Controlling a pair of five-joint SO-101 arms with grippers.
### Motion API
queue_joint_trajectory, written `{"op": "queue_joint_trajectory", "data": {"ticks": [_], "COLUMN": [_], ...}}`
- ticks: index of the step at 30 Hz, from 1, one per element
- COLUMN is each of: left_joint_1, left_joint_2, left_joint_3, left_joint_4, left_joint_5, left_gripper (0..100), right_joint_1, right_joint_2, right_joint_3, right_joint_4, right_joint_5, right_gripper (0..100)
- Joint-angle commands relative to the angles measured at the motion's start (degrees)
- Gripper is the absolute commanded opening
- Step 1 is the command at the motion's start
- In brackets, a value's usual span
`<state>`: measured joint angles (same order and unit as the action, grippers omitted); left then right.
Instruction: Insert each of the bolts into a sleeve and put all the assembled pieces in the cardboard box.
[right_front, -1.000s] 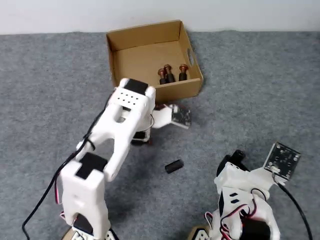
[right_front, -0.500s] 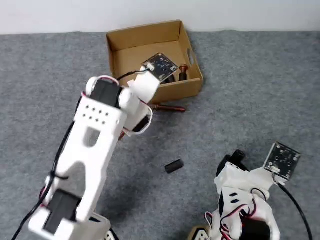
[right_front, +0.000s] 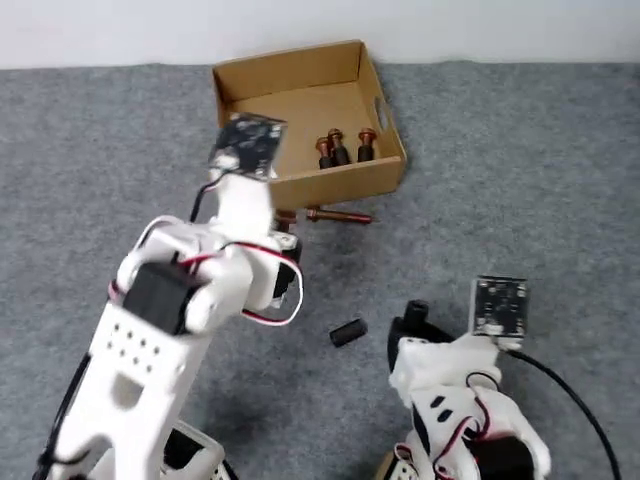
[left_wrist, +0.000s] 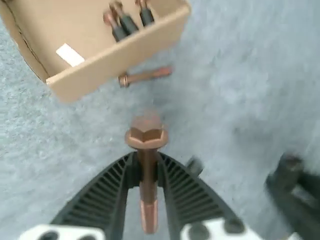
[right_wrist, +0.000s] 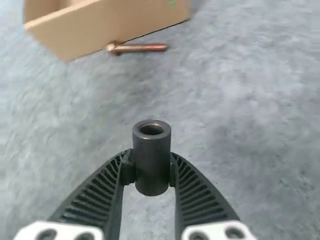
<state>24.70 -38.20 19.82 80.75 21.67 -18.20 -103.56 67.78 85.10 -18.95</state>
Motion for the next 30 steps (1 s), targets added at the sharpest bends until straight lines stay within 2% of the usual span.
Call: {"op": "queue_joint_trajectory", "data": {"ticks": [1, 6, 12, 19, 24, 30], "left_joint_1": [0.2, 0.2, 0.4, 9.6, 10.0, 10.2], "left_joint_2": [-8.8, -18.3, -27.9, -31.3, -31.3, -31.7], "left_joint_3": [4.0, 11.0, 15.4, 16.9, 17.3, 21.1], "left_joint_4": [-7.3, -12.7, -15.5, -16.9, -16.9, -18.8], "left_joint_5": [5.5, 12.4, 16.2, 18.5, 20.6, 20.7], "left_gripper": [0, 1, 1, 1, 1, 1], "right_joint_1": [-5.1, -15.3, -21.7, -22.5, -22.7, -22.7], "right_joint_2": [0.0, 0.1, 0.2, 0.2, 0.2, 0.2], "right_joint_3": [-1.4, -1.1, -0.8, -0.8, -1.1, -1.1], "right_joint_4": [-2.2, -4.2, -5.7, -11.5, -12.7, -12.8], "right_joint_5": [2.9, 11.2, 15.6, 22.8, 28.0, 28.4], "right_gripper": [0.8, 0.8, 0.8, 0.8, 0.8, 0.8]}}
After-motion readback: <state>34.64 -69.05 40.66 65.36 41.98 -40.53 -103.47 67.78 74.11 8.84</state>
